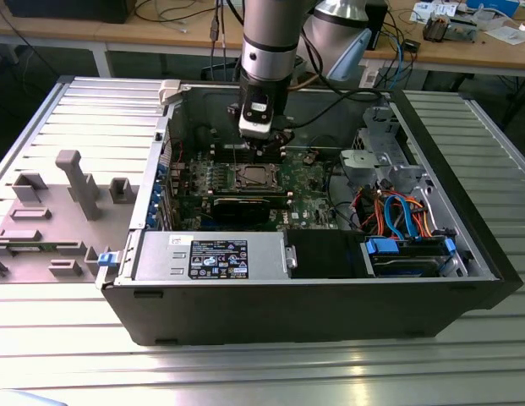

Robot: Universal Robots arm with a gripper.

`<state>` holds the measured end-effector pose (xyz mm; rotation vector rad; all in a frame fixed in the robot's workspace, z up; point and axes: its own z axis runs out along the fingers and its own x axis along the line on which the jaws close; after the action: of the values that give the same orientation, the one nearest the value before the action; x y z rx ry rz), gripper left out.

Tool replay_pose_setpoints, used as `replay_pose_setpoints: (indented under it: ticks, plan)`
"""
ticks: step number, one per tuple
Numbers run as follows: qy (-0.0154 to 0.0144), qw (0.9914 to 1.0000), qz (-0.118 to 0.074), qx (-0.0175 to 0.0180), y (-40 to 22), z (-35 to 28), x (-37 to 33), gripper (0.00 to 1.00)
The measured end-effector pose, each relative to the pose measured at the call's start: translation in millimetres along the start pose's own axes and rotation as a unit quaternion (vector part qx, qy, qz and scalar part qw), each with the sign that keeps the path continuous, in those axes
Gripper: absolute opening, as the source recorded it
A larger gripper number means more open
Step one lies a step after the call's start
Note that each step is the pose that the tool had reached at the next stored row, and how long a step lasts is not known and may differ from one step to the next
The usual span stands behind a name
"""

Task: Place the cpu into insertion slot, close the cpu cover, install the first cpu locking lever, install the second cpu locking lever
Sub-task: 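Install the first cpu locking lever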

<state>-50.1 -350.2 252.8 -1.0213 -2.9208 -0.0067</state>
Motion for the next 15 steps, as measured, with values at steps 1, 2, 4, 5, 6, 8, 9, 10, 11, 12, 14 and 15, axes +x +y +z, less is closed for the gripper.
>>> replay_pose_setpoints:
  ticks: [1,2,4,5,6,8,9,10,11,12,14,15]
  plan:
    - [-0.0001,0.99998,-0.007,0.0003,0.0,0.0,0.0,0.11]
    - [-0.0002,0.99992,-0.013,0.0006,0.0,0.0,0.0,0.11]
    - [-0.0003,0.99974,-0.023,0.0010,0.0,0.0,0.0,0.11]
    - [-0.0003,0.99957,-0.029,0.0014,0.0,0.0,0.0,0.11]
    - [-0.0004,0.99946,-0.033,0.0015,0.0,0.0,0.0,0.11]
    - [-0.0031,0.99920,-0.040,-0.0011,-0.1,0.1,0.2,0.11]
    - [-0.0039,0.99917,-0.040,-0.0023,-0.1,0.1,0.2,0.11]
    - [-0.0043,0.99911,-0.042,-0.0046,-0.2,0.0,0.2,0.11]
    - [-0.0046,0.99905,-0.043,-0.0076,-0.3,-0.7,0.5,0.11]
    - [-0.0060,0.99901,-0.043,-0.0092,-0.5,-1.2,0.7,0.11]
    - [-0.0074,0.99898,-0.043,-0.0104,-0.6,-2.6,0.8,0.11]
    - [-0.0079,0.99896,-0.043,-0.0108,-0.7,-3.5,1.0,0.11]
